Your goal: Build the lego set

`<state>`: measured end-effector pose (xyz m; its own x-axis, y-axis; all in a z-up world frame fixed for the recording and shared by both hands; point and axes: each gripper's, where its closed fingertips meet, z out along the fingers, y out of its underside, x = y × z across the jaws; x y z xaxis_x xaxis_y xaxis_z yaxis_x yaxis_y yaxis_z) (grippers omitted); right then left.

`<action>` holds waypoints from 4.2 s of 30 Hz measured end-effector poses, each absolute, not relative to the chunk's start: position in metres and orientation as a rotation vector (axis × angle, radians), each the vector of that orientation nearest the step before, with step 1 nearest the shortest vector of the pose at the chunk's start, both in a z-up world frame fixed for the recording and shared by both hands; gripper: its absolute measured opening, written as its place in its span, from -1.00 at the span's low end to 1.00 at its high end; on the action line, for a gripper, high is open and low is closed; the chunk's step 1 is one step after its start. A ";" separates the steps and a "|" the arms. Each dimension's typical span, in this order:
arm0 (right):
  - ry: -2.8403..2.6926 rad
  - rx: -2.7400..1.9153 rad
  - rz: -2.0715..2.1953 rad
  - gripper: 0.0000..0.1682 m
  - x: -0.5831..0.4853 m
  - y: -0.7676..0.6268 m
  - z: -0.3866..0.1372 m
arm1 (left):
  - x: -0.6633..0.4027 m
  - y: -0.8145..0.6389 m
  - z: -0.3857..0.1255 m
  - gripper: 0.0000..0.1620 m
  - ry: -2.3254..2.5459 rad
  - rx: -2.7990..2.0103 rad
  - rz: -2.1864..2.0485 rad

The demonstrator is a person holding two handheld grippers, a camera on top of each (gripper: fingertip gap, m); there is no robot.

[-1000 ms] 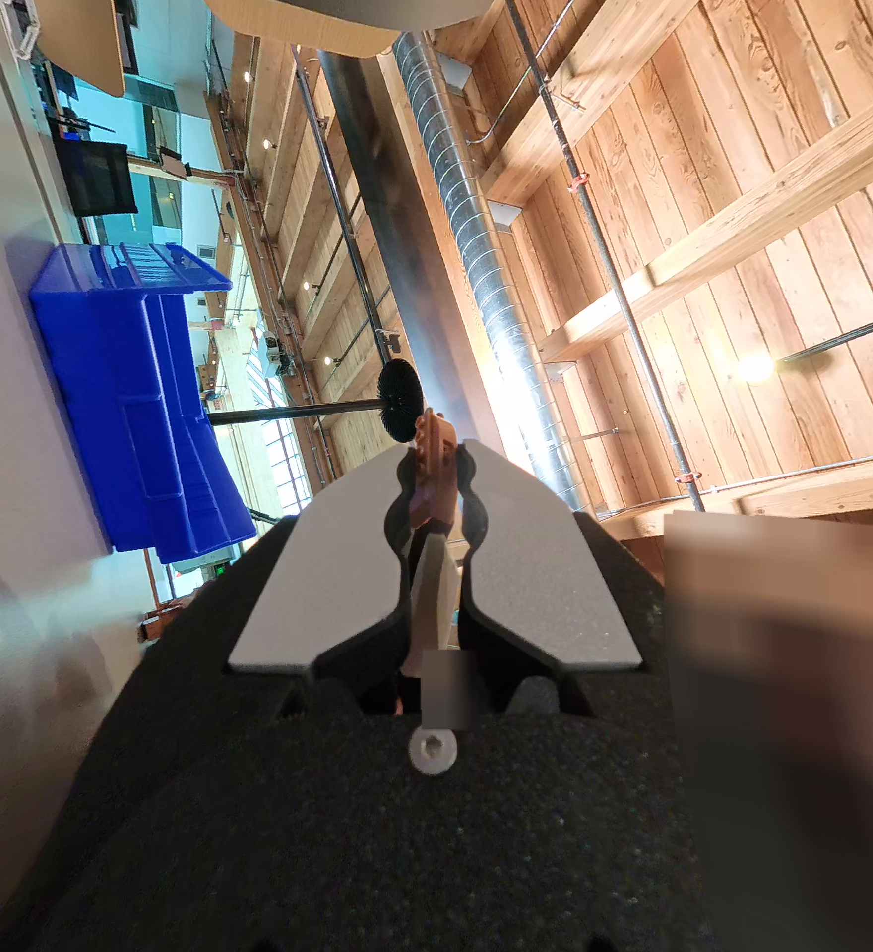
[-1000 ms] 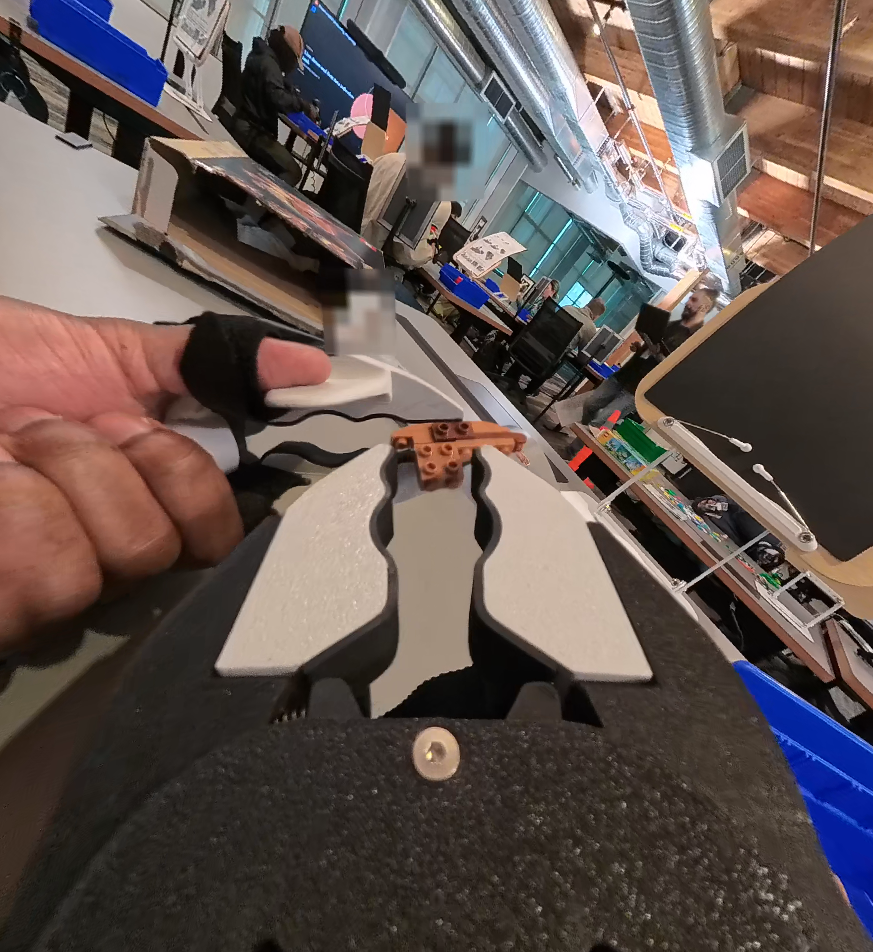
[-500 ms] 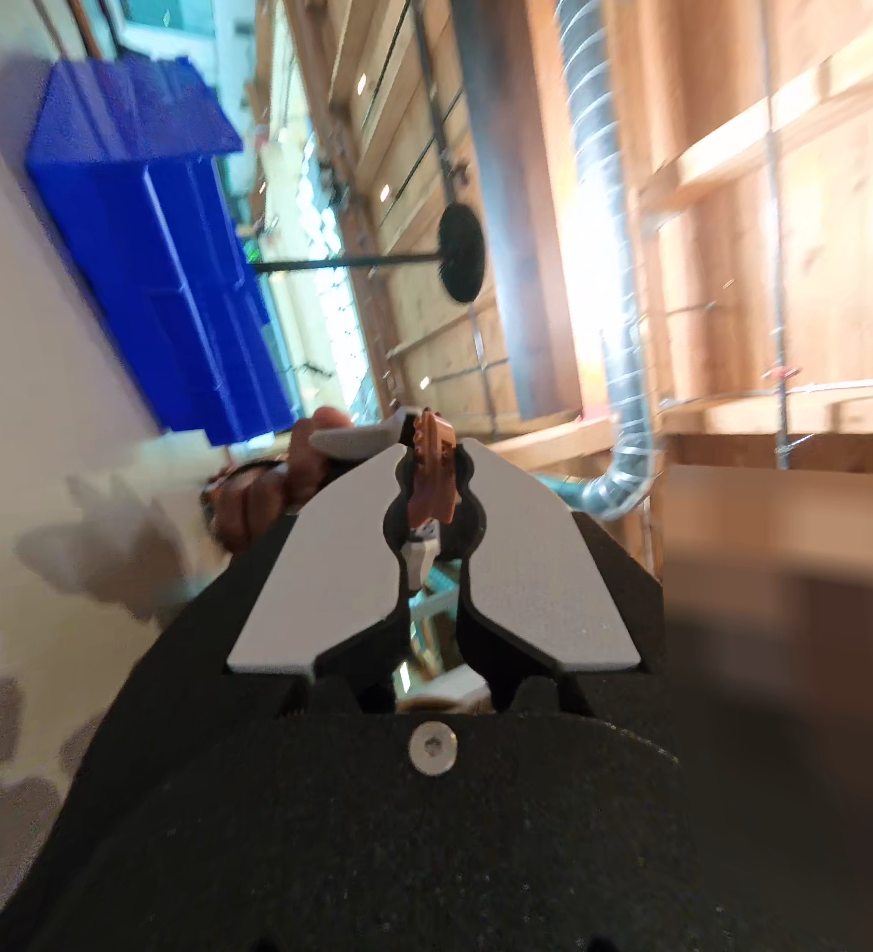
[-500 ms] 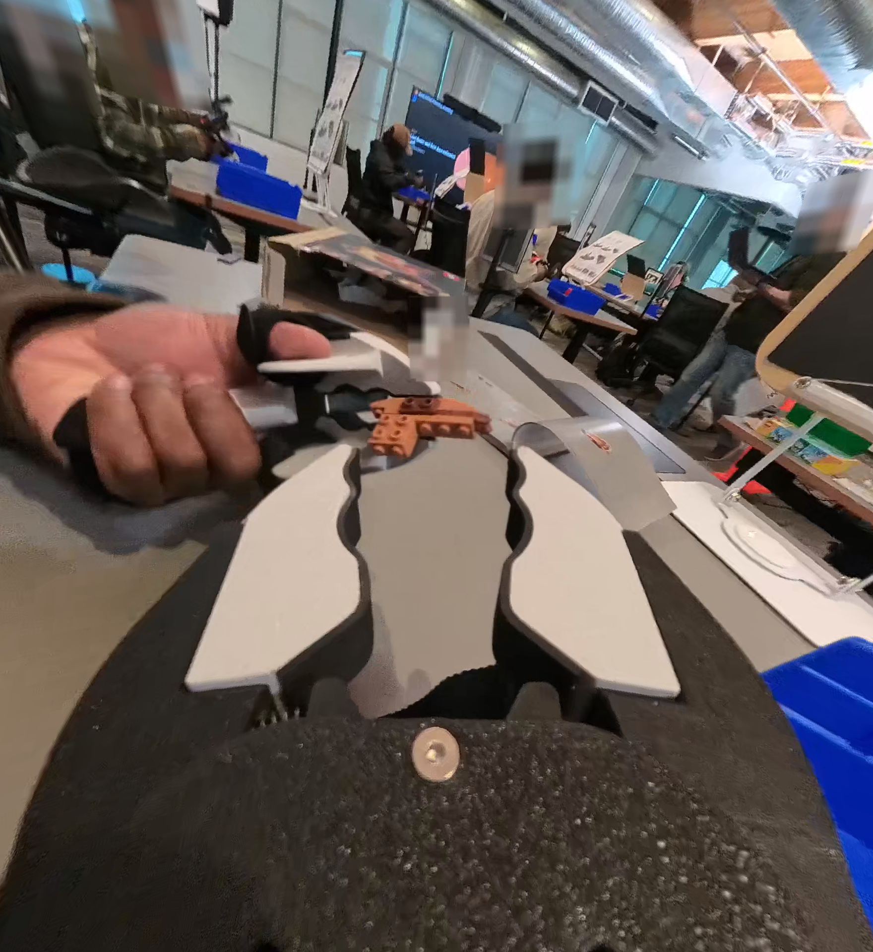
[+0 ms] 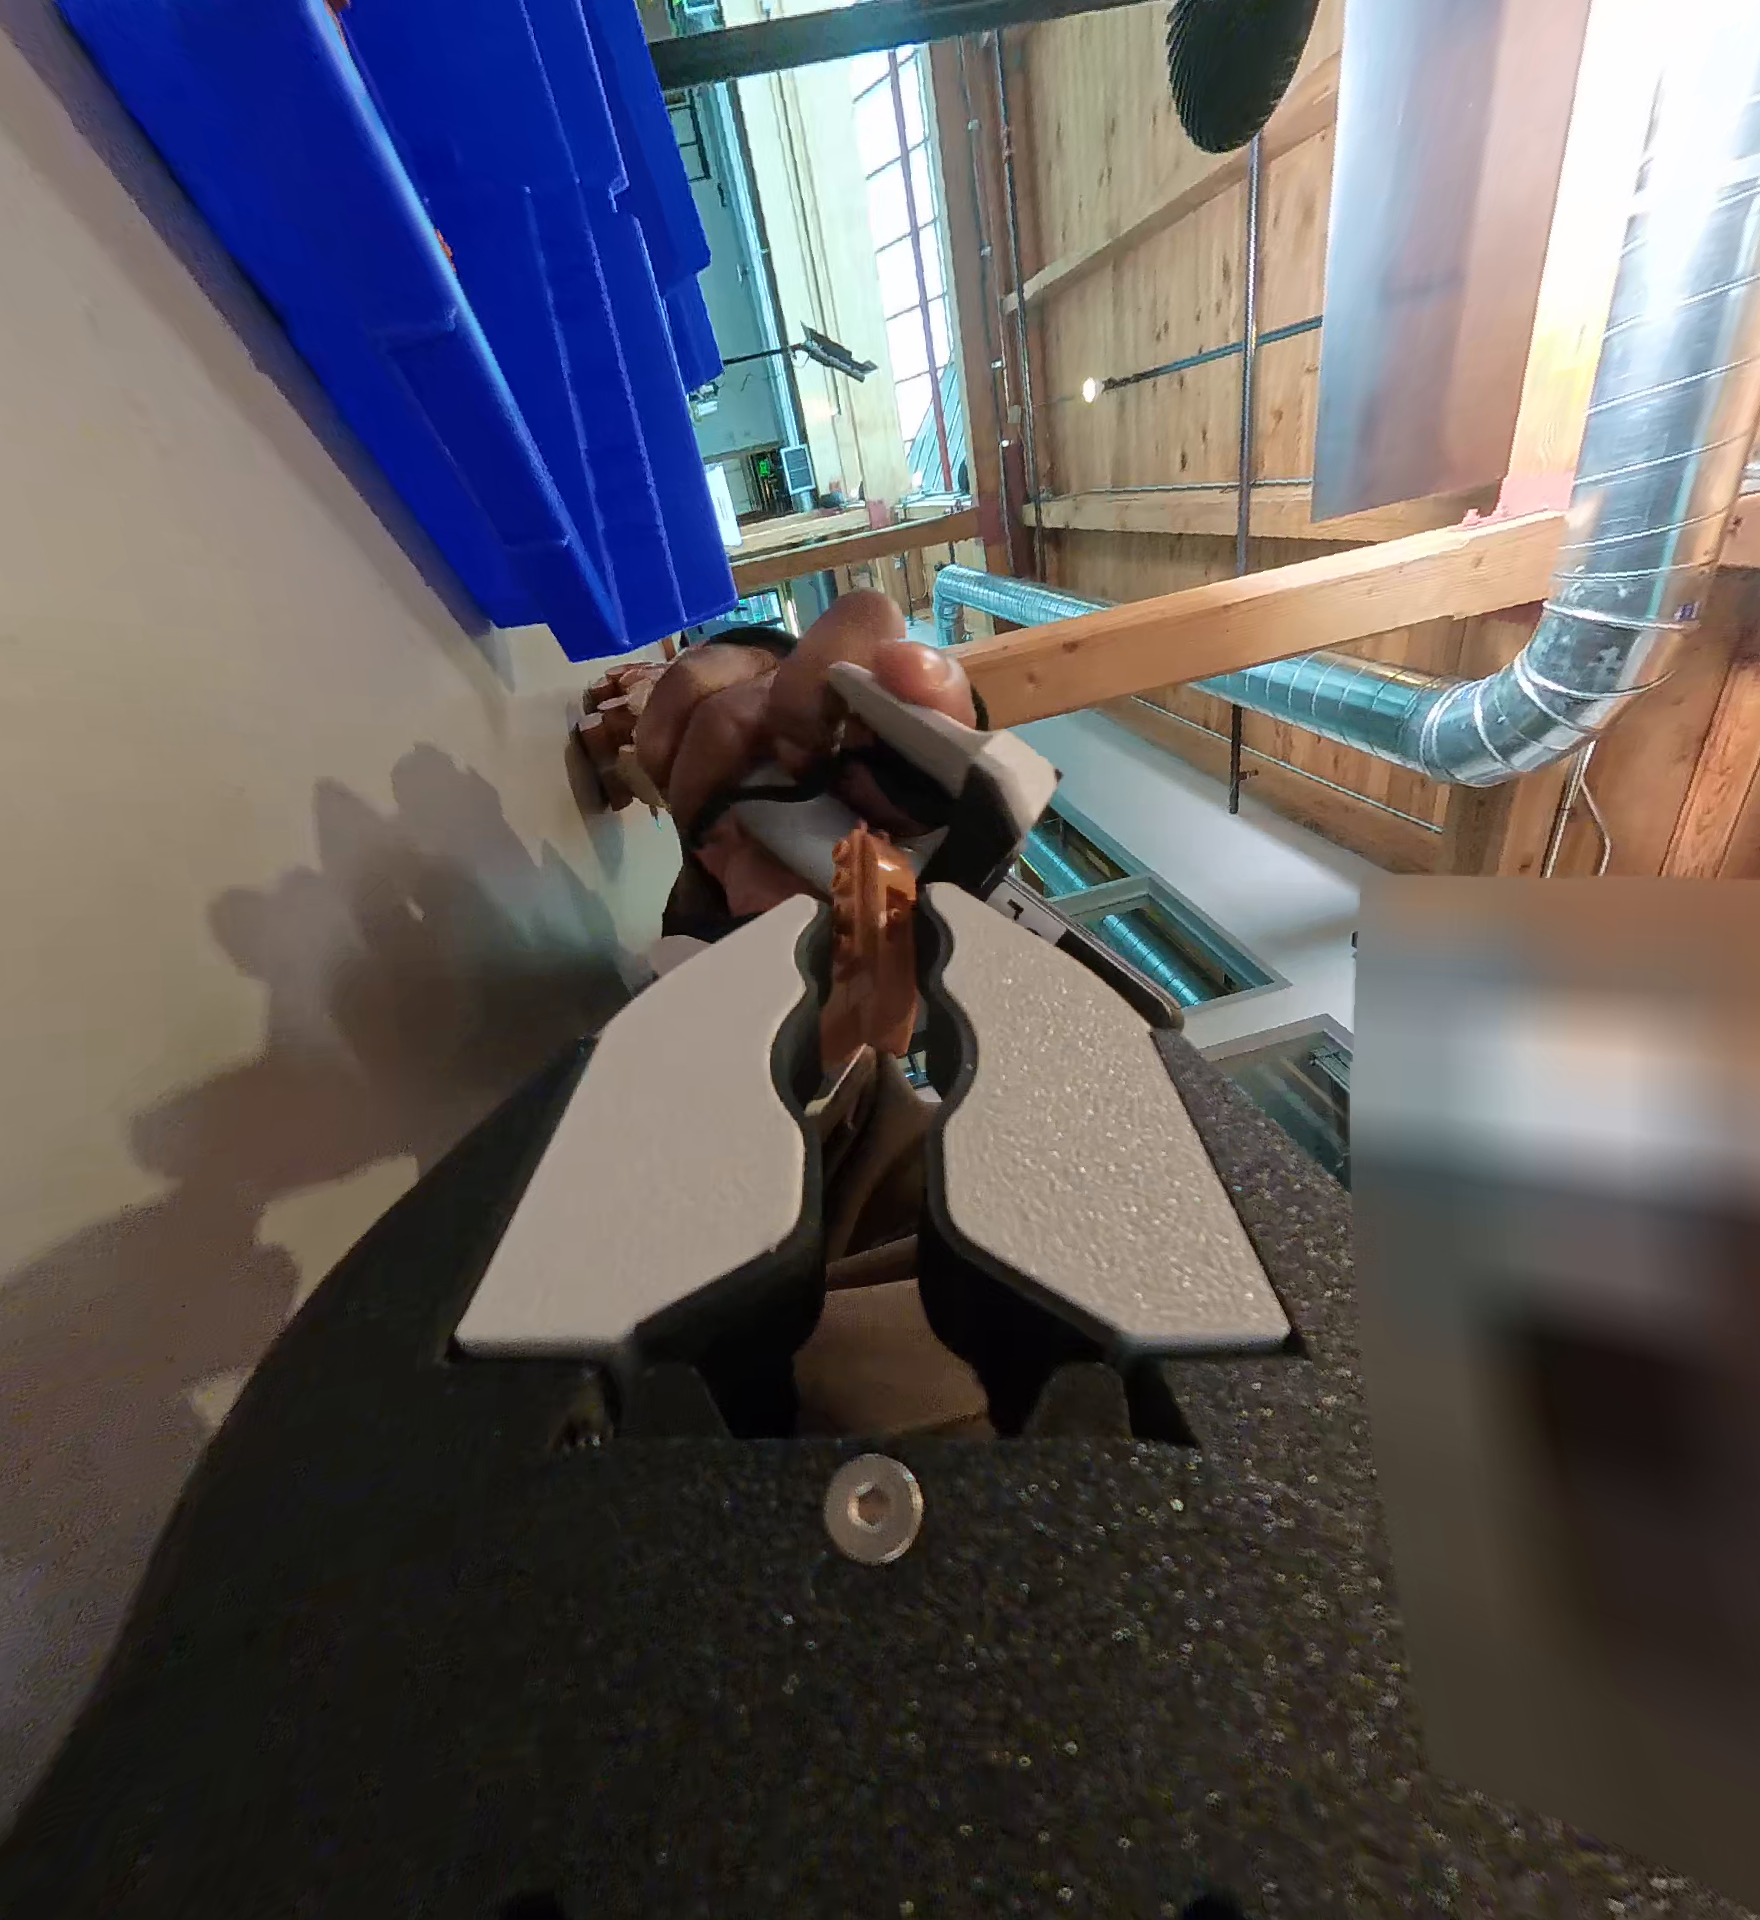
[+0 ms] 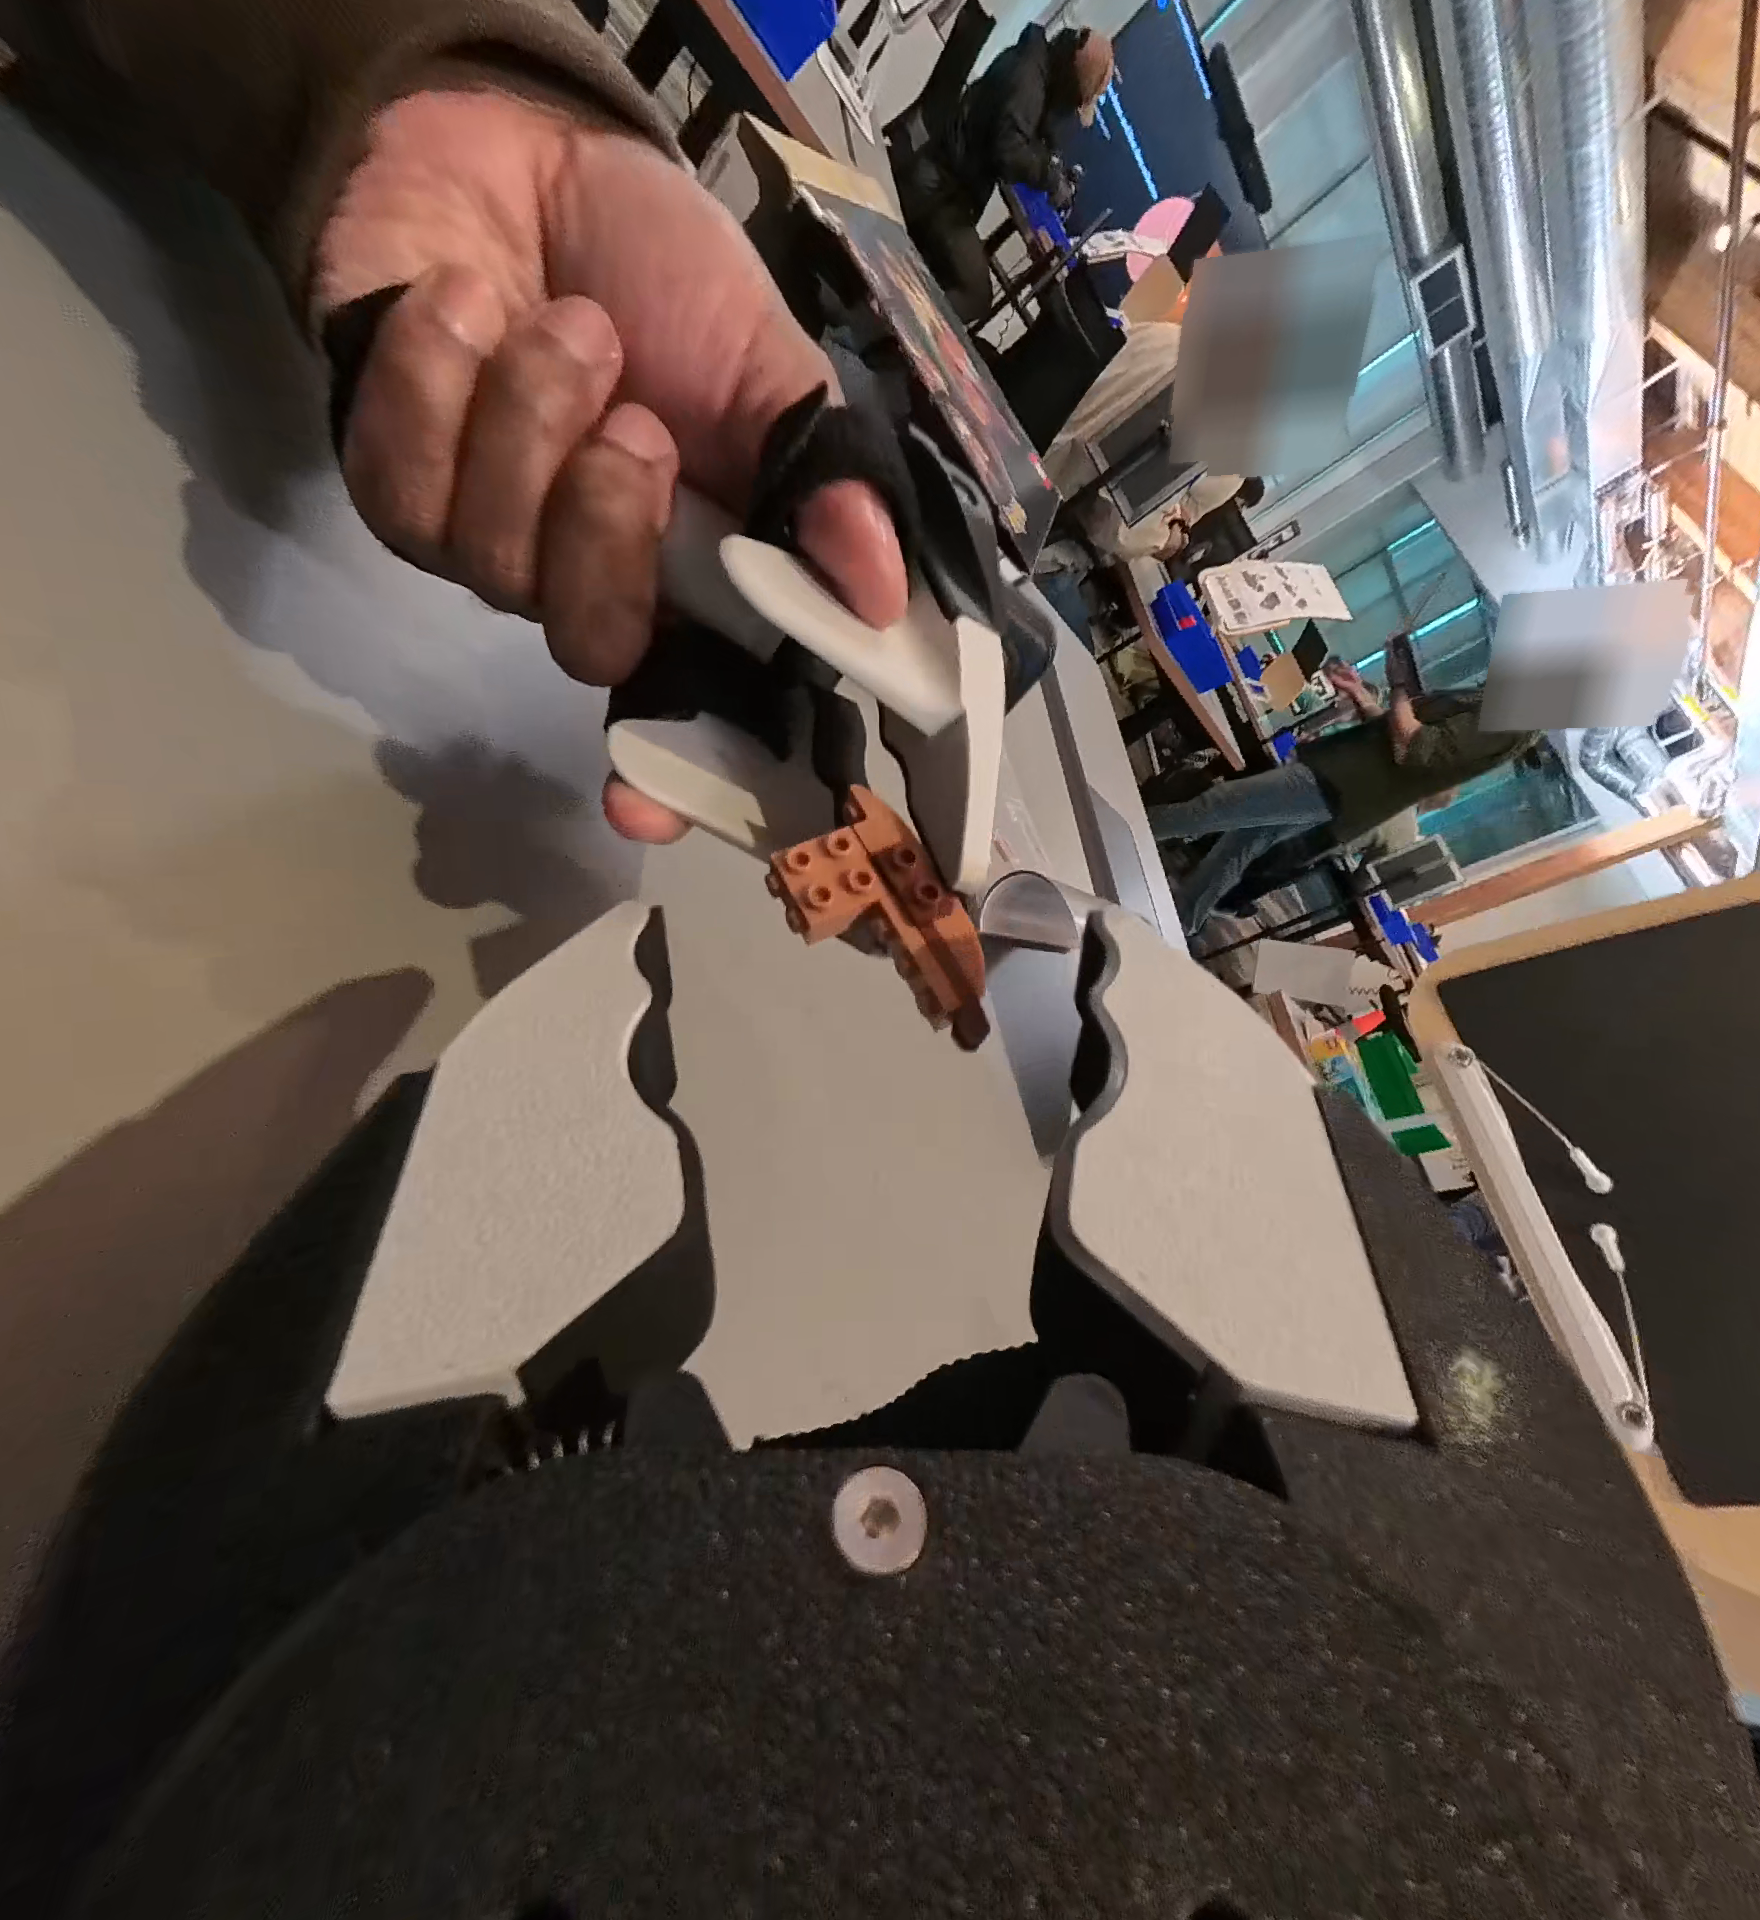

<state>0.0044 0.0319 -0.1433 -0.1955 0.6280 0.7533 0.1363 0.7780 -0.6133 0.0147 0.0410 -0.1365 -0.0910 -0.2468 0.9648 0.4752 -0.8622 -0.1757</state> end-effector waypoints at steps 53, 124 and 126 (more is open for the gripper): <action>-1.738 -0.903 0.471 -0.54 -0.008 0.038 -0.159 | 0.012 0.038 -0.140 -0.62 0.040 -1.575 -1.714; -1.531 -1.064 0.919 -0.63 -0.022 0.037 -0.139 | -0.015 0.049 -0.123 -0.68 -0.237 -1.389 -1.897; -1.445 -1.066 1.096 -0.63 -0.020 0.033 -0.129 | -0.025 0.049 -0.117 -0.67 -0.215 -1.322 -1.852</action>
<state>-0.0202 0.0325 -0.1287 -0.1207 0.9736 0.1936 0.0756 0.2035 -0.9762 -0.0245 0.0489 -0.1170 -0.1015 -0.5215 0.8472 0.7019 -0.6410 -0.3105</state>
